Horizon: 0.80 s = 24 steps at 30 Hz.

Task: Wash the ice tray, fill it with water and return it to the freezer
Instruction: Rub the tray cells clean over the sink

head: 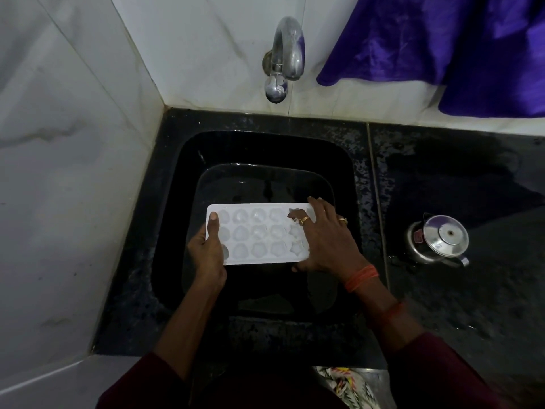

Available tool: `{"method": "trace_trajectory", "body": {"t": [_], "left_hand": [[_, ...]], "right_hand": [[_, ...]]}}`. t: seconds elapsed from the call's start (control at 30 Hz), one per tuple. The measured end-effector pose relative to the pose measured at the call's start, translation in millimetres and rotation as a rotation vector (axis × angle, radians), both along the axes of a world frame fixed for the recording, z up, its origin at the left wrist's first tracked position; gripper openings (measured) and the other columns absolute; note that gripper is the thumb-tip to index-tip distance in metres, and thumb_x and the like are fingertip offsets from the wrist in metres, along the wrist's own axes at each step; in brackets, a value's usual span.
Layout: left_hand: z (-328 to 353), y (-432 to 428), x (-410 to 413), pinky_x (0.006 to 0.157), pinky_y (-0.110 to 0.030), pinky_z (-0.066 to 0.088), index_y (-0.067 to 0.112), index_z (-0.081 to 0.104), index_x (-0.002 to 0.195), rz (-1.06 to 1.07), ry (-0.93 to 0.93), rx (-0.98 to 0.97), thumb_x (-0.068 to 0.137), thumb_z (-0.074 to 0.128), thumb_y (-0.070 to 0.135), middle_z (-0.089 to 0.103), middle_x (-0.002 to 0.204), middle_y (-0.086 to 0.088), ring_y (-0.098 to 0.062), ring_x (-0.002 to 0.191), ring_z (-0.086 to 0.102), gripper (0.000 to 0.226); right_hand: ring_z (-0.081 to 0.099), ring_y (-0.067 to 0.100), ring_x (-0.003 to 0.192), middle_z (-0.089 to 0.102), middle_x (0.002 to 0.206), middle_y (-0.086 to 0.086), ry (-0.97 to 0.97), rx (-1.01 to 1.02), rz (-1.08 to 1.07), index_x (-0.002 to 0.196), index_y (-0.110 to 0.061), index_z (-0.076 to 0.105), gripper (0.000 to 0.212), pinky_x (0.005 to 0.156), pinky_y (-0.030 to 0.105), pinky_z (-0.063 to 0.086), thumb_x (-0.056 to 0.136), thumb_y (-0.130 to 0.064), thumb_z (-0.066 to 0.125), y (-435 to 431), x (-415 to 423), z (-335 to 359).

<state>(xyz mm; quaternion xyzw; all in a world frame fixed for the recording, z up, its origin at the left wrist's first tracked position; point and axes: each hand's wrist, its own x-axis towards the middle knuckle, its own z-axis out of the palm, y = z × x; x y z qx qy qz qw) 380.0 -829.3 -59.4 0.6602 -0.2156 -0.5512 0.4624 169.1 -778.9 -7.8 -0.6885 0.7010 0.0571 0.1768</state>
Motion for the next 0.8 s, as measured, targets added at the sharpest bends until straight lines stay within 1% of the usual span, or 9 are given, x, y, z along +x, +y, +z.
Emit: {"method": "trace_trajectory", "body": {"t": [0.03, 0.13, 0.23, 0.3, 0.4, 0.43, 0.63, 0.73, 0.8], "left_hand": [[0.9, -0.5, -0.3, 0.078, -0.037, 0.059, 0.024, 0.074, 0.089, 0.0, 0.002, -0.004, 0.093, 0.066, 0.041, 0.074, 0.09, 0.003, -0.02, 0.089, 0.071, 0.019], [2.5, -2.6, 0.2, 0.069, -0.03, 0.057, 0.024, 0.072, 0.087, -0.006, 0.004, -0.013, 0.094, 0.066, 0.039, 0.073, 0.088, 0.004, -0.015, 0.083, 0.07, 0.018], [3.6, -3.6, 1.7, 0.064, -0.025, 0.055, 0.023, 0.072, 0.087, -0.008, -0.006, -0.025, 0.095, 0.064, 0.038, 0.072, 0.085, 0.006, -0.01, 0.078, 0.069, 0.019], [4.1, -3.6, 3.5, 0.066, -0.029, 0.057, 0.02, 0.073, 0.092, -0.007, -0.013, -0.012, 0.095, 0.065, 0.039, 0.072, 0.087, 0.004, -0.013, 0.08, 0.07, 0.022], [3.3, -4.6, 5.7, 0.081, -0.043, 0.061, 0.016, 0.074, 0.099, -0.004, -0.008, 0.0, 0.093, 0.066, 0.044, 0.075, 0.099, -0.008, -0.026, 0.093, 0.072, 0.03], [3.8, -4.8, 5.9, 0.083, -0.044, 0.06, 0.016, 0.074, 0.099, -0.002, -0.006, 0.003, 0.093, 0.066, 0.044, 0.075, 0.101, -0.009, -0.028, 0.095, 0.072, 0.03], [7.5, -5.4, 3.6, 0.085, -0.045, 0.06, 0.019, 0.074, 0.095, -0.005, 0.009, 0.013, 0.094, 0.066, 0.042, 0.075, 0.098, -0.005, -0.029, 0.097, 0.072, 0.025], [7.9, -5.9, 3.2, 0.085, -0.045, 0.06, 0.019, 0.074, 0.095, -0.008, 0.01, 0.016, 0.093, 0.066, 0.042, 0.075, 0.097, -0.004, -0.028, 0.097, 0.073, 0.025], [7.1, -5.6, 3.4, 0.086, -0.047, 0.06, 0.017, 0.075, 0.098, -0.01, 0.009, 0.016, 0.093, 0.066, 0.043, 0.076, 0.1, -0.007, -0.029, 0.097, 0.073, 0.028]], "right_hand": [[0.005, 0.032, 0.15, 0.007, 0.161, 0.012, -0.005, -0.002, -0.008, 0.15, -0.031, 0.024, 0.12, 0.114, 0.056, 0.028, 0.052, -0.063, 0.084, -0.2, -0.1, -0.2], [0.005, 0.03, 0.15, 0.007, 0.162, 0.01, -0.001, 0.007, -0.013, 0.154, -0.027, 0.02, 0.125, 0.114, 0.055, 0.028, 0.053, -0.066, 0.083, -1.7, 0.4, 0.4], [0.005, 0.029, 0.15, 0.006, 0.162, 0.009, 0.003, 0.01, -0.009, 0.154, -0.028, 0.018, 0.126, 0.114, 0.055, 0.027, 0.053, -0.067, 0.082, -3.1, 1.2, 0.9], [0.005, 0.029, 0.15, 0.006, 0.162, 0.009, 0.007, 0.014, -0.004, 0.154, -0.029, 0.019, 0.124, 0.115, 0.055, 0.026, 0.054, -0.067, 0.081, -3.9, 1.9, 2.4], [0.006, 0.03, 0.15, 0.008, 0.162, 0.009, 0.002, 0.021, 0.004, 0.153, -0.03, 0.021, 0.12, 0.115, 0.055, 0.025, 0.055, -0.066, 0.081, -4.5, 2.6, 4.3], [0.007, 0.03, 0.149, 0.009, 0.162, 0.01, -0.001, 0.02, 0.003, 0.153, -0.031, 0.022, 0.119, 0.115, 0.055, 0.026, 0.055, -0.066, 0.082, -4.7, 2.5, 5.2], [0.017, 0.028, 0.144, 0.02, 0.154, 0.009, 0.014, -0.016, 0.001, 0.148, -0.034, 0.031, 0.117, 0.112, 0.052, 0.031, 0.049, -0.066, 0.083, -6.3, 4.3, 8.4], [0.016, 0.027, 0.146, 0.02, 0.155, 0.008, -0.005, -0.009, -0.014, 0.148, -0.033, 0.03, 0.119, 0.114, 0.05, 0.029, 0.048, -0.065, 0.084, -5.7, 3.1, 7.2], [0.017, 0.025, 0.146, 0.023, 0.154, 0.005, -0.034, -0.017, -0.022, 0.147, -0.032, 0.031, 0.12, 0.115, 0.047, 0.027, 0.045, -0.064, 0.086, -5.8, 1.2, 7.2]]}}
